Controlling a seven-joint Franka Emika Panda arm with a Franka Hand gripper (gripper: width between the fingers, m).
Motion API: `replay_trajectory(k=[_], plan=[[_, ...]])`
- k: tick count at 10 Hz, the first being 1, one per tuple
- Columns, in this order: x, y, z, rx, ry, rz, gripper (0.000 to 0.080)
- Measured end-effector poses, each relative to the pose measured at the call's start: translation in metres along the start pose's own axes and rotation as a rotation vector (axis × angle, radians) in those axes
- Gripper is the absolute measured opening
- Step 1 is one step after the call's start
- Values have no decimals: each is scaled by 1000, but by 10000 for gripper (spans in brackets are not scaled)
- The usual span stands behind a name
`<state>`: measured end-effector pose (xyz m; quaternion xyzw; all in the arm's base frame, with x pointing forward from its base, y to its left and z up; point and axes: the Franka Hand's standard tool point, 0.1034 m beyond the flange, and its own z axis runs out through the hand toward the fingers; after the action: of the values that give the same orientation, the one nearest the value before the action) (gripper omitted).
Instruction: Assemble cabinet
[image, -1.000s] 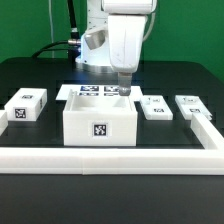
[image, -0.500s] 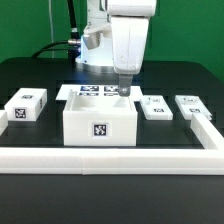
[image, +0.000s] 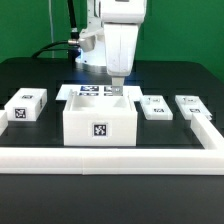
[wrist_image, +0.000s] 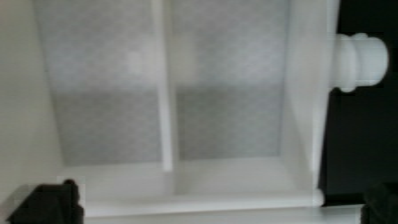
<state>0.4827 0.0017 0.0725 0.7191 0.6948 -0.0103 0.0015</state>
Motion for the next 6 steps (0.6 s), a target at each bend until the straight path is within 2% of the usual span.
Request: replay_trajectory(k=[4,5,6], plan=[[0,-1,2,1,1,3,798],[1,-14,9,8,4,1,798],[2,-23,15,3,8,-7,798]])
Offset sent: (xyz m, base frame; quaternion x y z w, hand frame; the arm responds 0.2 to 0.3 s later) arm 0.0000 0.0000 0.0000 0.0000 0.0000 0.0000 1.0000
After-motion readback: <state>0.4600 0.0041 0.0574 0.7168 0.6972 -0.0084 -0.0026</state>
